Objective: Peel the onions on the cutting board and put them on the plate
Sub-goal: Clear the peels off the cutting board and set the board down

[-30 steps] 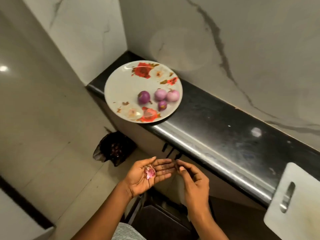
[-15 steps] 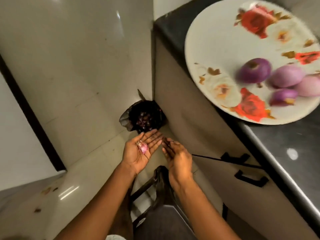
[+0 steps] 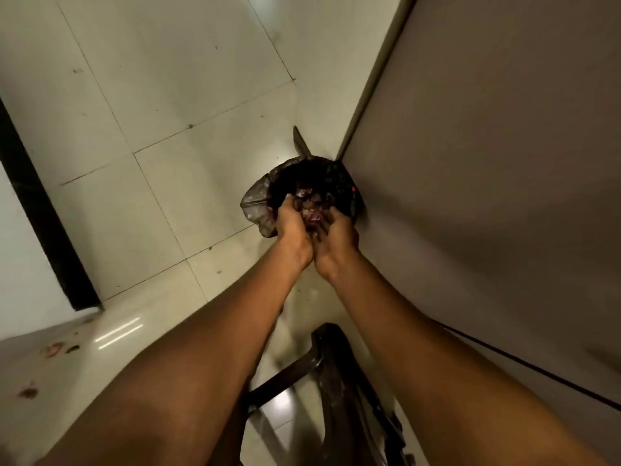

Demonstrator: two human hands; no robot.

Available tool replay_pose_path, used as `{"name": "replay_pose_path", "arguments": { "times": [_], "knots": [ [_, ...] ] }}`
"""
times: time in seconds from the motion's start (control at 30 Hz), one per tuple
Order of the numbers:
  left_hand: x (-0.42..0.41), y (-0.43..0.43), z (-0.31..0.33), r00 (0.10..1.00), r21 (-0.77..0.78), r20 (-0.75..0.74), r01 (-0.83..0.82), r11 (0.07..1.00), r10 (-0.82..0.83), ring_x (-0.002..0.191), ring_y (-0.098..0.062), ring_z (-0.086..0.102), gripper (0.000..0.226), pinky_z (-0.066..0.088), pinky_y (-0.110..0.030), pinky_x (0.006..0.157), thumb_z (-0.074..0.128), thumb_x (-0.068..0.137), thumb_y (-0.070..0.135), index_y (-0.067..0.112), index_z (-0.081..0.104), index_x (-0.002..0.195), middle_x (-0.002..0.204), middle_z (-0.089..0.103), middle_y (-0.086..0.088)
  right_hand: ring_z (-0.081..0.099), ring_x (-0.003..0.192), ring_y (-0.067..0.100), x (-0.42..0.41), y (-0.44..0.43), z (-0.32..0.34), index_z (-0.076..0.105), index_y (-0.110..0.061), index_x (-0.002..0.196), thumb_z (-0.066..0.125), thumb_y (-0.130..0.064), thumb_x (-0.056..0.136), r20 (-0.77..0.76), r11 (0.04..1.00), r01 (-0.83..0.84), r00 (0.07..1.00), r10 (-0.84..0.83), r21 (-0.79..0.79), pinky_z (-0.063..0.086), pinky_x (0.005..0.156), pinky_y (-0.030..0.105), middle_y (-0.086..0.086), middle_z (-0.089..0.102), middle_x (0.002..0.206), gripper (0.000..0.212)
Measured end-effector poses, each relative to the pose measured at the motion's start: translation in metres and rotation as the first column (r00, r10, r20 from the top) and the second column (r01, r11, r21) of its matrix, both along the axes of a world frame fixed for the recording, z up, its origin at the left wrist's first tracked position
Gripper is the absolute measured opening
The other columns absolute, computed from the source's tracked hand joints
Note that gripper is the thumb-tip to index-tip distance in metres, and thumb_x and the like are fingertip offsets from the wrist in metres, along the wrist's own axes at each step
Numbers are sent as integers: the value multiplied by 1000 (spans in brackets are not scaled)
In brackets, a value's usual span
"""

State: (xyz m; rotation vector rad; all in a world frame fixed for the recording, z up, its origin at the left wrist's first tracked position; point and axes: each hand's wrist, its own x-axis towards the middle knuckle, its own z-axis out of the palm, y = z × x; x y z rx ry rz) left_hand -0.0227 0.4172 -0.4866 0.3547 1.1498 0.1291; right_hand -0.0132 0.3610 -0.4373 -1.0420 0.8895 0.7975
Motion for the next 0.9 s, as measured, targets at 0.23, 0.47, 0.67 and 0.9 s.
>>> {"name": "replay_pose_path", "arguments": {
  "times": [0.23, 0.47, 0.67, 0.9],
  "knots": [
    [0, 32, -2, 991, -50, 104, 94, 994, -88, 136, -36, 58, 61, 40, -53, 120, 25, 108, 59, 22, 60, 142, 144, 64, -16, 66, 93, 10, 2, 10, -17, 61, -12, 138, 46, -30, 110, 97, 964, -236, 964, 249, -123, 51, 67, 22, 4, 70, 119, 37],
    [-10, 20, 52, 976, -195, 133, -148, 970, 175, 156, -30, 34, 67, 28, -42, 128, 35, 110, 47, 6, 31, 163, 166, 38, -17, 22, 158, 11, -16, 23, -2, 39, -24, 160, 33, -29, 114, 447, 666, -621, 499, 742, -413, 17, 130, 33, -3, 29, 170, 46],
    [-40, 31, 122, 981, 125, 151, 101, 987, -120, 142, -24, 54, 59, 35, -45, 125, 37, 109, 48, 16, 45, 158, 158, 52, -7, 34, 154, 20, -8, -14, 32, 34, -25, 162, 36, -37, 113, 372, 700, -532, 599, 709, -476, 30, 125, 39, 0, 35, 167, 50],
    [-89, -11, 240, 925, 274, 111, 324, 905, -364, 138, -30, 59, 48, 37, -54, 122, 38, 111, 39, 12, 62, 143, 141, 68, -10, 62, 122, -6, -57, -91, 208, 67, -30, 131, 48, -28, 111, 515, 878, -391, 712, 478, -276, 46, 105, 14, -18, 70, 126, 28]
  ]
}}
